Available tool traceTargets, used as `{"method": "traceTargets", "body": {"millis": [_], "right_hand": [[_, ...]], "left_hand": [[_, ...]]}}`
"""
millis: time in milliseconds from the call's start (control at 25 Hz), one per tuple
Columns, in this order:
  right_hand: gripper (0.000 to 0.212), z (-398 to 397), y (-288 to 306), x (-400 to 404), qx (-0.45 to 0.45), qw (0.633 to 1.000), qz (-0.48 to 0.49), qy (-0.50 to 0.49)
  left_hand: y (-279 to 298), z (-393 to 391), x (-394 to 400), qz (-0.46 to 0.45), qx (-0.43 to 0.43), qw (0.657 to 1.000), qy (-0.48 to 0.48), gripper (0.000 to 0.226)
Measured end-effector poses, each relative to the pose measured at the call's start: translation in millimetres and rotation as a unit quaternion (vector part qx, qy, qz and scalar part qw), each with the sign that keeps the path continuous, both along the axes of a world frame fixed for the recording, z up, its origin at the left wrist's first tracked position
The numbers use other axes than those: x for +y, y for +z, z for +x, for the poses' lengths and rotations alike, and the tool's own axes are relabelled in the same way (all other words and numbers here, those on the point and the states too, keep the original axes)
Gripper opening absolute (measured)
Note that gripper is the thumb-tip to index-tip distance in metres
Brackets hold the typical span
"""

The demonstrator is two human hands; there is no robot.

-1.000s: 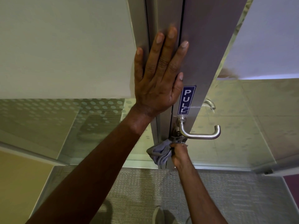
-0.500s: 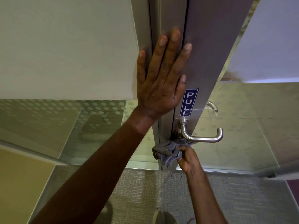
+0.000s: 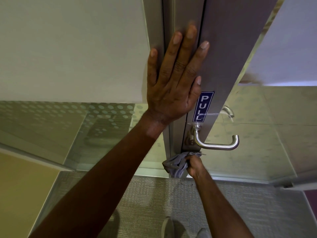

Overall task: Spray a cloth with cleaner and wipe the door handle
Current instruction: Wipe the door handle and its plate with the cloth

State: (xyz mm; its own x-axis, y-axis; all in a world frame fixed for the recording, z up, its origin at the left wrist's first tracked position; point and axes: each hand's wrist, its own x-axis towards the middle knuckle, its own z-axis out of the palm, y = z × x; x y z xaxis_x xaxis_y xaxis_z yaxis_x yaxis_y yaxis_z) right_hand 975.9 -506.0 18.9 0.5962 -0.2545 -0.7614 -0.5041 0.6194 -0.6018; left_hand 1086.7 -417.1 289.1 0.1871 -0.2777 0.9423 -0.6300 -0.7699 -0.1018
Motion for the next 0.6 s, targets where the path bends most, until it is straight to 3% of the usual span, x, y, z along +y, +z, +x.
{"method": "traceTargets", "body": {"millis": [360,600], "right_hand": [[0.027,-8.7,55.6,27.4,-0.033,0.993,-0.111,0.015],[0.030,-19.9,83.2,42.5,-0.066,0.990,-0.121,-0.020]], "left_hand": [[3.2,-0.8,3.8,0.009,0.015,1.000,-0.017,0.055],[4.6,-3.6,4.5,0.010,0.019,0.999,-0.033,0.056]]}}
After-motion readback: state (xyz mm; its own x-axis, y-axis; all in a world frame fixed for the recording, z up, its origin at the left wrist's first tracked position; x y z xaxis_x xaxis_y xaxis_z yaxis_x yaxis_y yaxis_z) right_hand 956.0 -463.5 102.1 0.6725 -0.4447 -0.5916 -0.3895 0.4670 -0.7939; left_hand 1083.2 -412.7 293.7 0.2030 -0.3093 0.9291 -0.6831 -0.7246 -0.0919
